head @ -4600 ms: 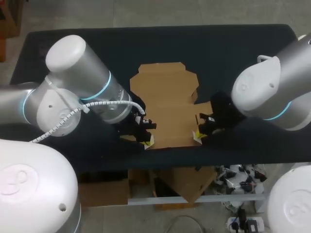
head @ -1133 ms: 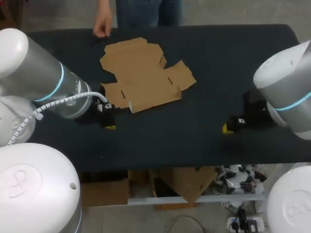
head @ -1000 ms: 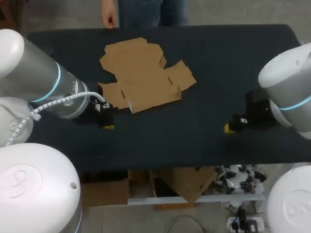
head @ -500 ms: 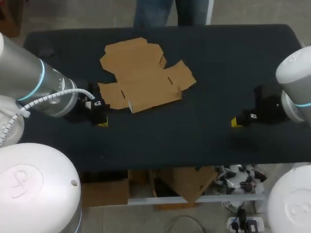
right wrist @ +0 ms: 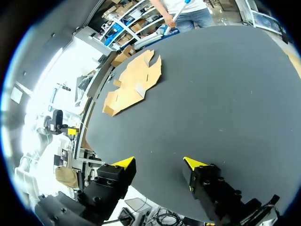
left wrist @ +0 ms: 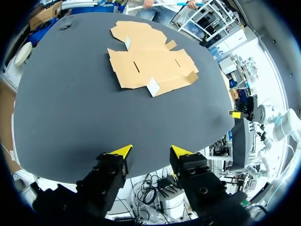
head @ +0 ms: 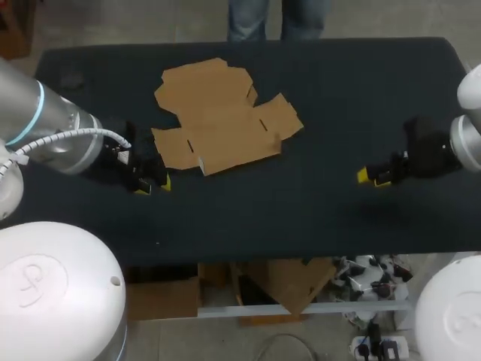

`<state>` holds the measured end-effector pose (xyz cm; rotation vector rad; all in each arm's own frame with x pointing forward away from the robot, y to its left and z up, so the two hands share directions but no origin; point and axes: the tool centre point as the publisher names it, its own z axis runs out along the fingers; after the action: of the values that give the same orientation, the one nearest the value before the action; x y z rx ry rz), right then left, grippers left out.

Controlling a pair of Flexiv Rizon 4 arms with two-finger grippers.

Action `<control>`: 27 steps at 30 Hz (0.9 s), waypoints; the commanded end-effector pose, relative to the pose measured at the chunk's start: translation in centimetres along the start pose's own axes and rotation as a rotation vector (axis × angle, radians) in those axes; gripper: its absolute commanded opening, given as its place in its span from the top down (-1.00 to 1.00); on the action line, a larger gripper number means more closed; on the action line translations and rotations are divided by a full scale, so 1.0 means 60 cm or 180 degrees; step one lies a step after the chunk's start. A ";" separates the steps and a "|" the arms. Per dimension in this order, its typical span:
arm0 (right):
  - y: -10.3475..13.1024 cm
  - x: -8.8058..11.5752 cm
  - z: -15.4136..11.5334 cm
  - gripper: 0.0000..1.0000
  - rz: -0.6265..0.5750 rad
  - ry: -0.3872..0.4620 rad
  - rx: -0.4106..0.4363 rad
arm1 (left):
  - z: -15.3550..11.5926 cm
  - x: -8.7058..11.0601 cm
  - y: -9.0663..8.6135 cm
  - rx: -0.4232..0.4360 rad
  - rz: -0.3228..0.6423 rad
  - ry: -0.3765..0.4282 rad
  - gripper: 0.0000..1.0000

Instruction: Assemble the packaging by folding the flat box into shape, placing the metal phone stand inside, and closing the box properly

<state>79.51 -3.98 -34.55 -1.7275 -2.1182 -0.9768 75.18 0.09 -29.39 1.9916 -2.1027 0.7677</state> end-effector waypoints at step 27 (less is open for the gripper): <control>0.008 -0.010 -0.024 -1.00 -0.0181 0.0484 0.0184 | -0.020 0.002 -0.020 -0.0498 0.0321 0.0250 -1.00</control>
<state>79.82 -5.05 -33.67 -1.5333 -2.0939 -1.0105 75.99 0.58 -28.06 1.7585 -2.1590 0.6685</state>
